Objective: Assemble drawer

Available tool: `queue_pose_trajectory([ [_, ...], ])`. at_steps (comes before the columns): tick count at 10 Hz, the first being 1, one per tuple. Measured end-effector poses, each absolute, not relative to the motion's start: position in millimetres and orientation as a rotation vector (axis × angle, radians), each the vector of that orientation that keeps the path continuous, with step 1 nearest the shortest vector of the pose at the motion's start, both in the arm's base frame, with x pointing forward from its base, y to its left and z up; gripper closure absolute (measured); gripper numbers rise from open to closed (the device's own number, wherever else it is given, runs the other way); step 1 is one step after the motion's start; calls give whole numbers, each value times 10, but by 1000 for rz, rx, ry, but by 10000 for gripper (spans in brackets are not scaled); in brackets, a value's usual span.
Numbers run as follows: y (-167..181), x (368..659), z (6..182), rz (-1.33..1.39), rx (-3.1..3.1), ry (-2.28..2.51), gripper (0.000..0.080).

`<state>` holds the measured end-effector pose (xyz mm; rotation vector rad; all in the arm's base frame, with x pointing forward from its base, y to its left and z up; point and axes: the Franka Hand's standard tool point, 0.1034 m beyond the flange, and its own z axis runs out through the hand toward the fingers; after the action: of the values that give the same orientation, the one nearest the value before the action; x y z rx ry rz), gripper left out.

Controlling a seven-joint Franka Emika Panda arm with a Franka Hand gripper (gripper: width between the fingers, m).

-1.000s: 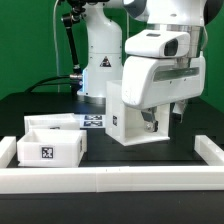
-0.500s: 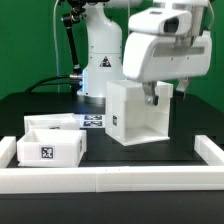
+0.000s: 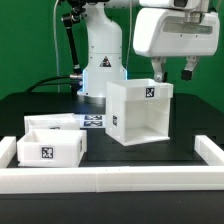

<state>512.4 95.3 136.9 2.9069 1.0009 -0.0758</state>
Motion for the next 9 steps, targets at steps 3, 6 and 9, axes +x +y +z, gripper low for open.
queue_pose_trajectory([
  [3, 872, 5052, 1353, -124, 2933, 950, 150],
  [6, 878, 4667, 1406, -152, 2936, 938, 150],
  [9, 998, 4311, 1402, -140, 2931, 949, 150],
])
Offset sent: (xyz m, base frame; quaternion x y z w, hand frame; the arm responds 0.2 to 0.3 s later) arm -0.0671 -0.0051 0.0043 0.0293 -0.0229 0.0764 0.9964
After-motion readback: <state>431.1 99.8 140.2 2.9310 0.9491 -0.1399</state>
